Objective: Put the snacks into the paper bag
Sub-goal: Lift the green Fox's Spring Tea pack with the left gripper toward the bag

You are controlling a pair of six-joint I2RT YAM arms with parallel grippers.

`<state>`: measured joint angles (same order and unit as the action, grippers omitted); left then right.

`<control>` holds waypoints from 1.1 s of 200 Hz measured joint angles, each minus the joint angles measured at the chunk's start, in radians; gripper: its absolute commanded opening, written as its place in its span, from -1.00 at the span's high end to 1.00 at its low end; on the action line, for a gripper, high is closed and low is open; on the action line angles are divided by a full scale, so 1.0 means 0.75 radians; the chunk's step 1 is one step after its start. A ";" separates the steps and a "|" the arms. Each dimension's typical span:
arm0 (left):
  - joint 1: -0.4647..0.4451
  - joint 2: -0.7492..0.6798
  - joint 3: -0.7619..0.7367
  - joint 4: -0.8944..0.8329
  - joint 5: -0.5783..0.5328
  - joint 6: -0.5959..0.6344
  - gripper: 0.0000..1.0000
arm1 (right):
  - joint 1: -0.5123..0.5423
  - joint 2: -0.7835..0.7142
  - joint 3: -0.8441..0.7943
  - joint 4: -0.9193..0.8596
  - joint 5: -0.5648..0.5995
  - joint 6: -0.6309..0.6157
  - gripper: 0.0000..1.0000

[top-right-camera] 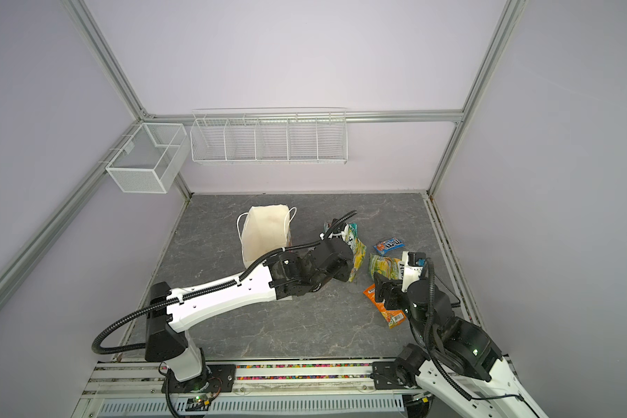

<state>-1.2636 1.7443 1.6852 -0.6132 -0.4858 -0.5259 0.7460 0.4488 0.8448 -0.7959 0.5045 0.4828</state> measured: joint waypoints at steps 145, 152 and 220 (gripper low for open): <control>0.000 -0.150 0.040 0.013 -0.094 0.132 1.00 | 0.000 -0.015 -0.083 0.001 -0.031 0.057 -0.77; 0.000 -0.155 0.040 0.013 -0.099 0.138 1.00 | -0.001 -0.015 -0.092 0.000 -0.034 0.060 -0.77; 0.000 -0.227 0.040 0.013 -0.140 0.184 1.00 | -0.001 -0.023 -0.119 0.000 -0.041 0.076 -0.77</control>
<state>-1.2636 1.5738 1.7149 -0.6033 -0.5911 -0.3882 0.7456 0.4316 0.7555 -0.7959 0.4736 0.5396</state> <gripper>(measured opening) 0.047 0.885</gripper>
